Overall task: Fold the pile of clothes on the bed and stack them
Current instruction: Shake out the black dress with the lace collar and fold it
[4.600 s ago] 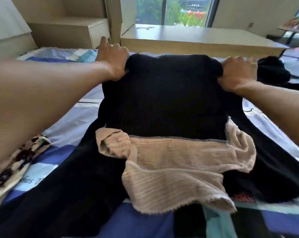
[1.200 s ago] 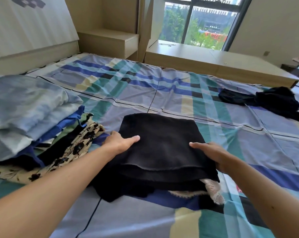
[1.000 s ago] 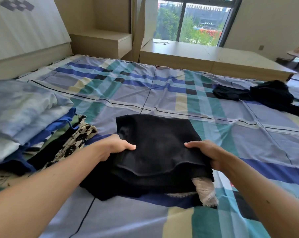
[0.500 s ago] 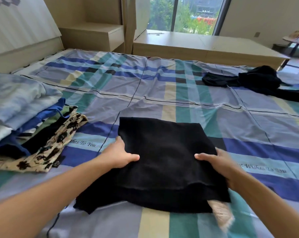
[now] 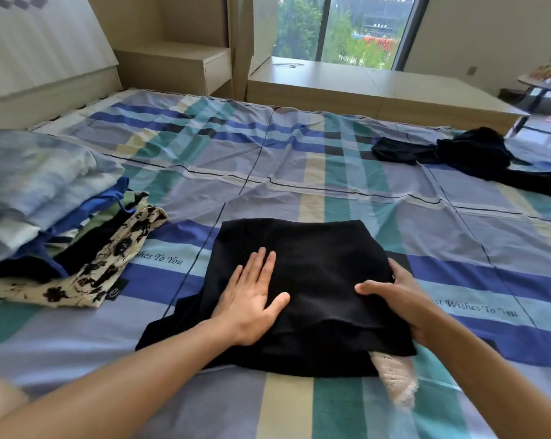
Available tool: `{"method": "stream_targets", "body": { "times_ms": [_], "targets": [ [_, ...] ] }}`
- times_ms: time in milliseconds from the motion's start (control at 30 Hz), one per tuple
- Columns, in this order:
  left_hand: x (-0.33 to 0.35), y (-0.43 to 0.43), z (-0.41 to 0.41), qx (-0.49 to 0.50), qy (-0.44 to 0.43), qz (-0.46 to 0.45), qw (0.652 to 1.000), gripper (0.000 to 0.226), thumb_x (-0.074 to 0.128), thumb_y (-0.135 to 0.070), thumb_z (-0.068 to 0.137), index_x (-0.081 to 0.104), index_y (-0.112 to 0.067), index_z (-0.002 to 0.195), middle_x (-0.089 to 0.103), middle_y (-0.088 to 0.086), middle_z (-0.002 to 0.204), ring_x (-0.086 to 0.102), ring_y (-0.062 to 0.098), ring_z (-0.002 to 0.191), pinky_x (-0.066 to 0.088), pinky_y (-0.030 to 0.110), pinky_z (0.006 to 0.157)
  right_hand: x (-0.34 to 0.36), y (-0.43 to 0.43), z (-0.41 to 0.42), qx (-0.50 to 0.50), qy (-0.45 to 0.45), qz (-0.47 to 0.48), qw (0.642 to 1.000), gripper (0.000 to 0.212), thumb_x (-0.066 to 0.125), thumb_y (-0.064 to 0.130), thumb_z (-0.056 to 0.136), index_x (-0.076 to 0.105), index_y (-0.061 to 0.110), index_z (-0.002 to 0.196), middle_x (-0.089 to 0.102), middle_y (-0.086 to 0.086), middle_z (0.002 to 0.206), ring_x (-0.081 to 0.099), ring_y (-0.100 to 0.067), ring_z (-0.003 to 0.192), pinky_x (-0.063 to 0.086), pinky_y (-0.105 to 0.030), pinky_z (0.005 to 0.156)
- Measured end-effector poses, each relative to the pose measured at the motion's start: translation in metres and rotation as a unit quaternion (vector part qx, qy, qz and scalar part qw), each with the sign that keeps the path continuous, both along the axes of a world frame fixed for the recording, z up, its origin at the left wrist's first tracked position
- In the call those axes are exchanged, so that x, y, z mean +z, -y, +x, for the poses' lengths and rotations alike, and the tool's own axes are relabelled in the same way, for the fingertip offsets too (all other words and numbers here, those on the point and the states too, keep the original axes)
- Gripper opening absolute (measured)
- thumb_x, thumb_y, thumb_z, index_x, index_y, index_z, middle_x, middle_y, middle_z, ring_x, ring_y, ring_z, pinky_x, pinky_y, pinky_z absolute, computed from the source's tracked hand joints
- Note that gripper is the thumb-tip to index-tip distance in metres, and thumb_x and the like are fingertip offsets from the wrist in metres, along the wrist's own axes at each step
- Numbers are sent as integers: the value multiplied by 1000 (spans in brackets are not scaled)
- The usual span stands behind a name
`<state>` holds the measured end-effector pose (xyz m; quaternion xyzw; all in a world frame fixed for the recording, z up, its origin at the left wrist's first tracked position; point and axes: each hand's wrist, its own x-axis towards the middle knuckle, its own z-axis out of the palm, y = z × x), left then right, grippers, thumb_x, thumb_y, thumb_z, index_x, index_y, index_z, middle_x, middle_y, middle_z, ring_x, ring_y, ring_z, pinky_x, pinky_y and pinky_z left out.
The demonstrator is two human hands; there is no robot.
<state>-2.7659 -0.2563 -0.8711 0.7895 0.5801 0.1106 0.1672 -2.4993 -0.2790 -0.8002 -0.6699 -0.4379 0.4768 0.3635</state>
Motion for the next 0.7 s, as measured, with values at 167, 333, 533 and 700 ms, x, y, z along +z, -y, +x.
{"method": "stream_targets", "body": {
  "times_ms": [167, 333, 533, 700],
  "targets": [
    [8, 12, 6, 102, -26, 85, 991, 90, 19, -72, 82, 20, -17, 154, 20, 3, 154, 18, 24, 144, 17, 37, 121, 44, -10, -22, 16, 28, 26, 999, 46, 79, 2, 71, 68, 22, 111, 78, -4, 96, 75, -27, 87, 60, -50, 86],
    [28, 3, -9, 15, -65, -68, 995, 82, 35, -64, 95, 15, -15, 158, 19, 7, 160, 14, 27, 147, 15, 41, 122, 95, -34, -82, 107, 166, 71, 978, 51, 84, 8, 66, 65, 22, 110, 75, -2, 98, 72, -21, 91, 58, -43, 89],
    [109, -56, -90, 205, 403, -239, 859, 33, 44, -14, 101, 58, -7, 130, 71, 8, 105, 68, 24, 87, 50, 31, 78, 109, -41, -178, 281, 355, 94, 887, 93, 72, 58, 79, 32, 17, 154, 48, -6, 149, 48, -24, 133, 42, -31, 104],
    [103, -62, -104, 246, 286, -9, 926, 35, 47, -37, 102, 57, -14, 127, 59, 6, 129, 57, 26, 116, 43, 37, 101, 45, -10, -217, 414, 369, 74, 829, 72, 60, 61, 89, 49, 14, 142, 52, -10, 141, 49, -29, 131, 42, -38, 105]
  ]
}}
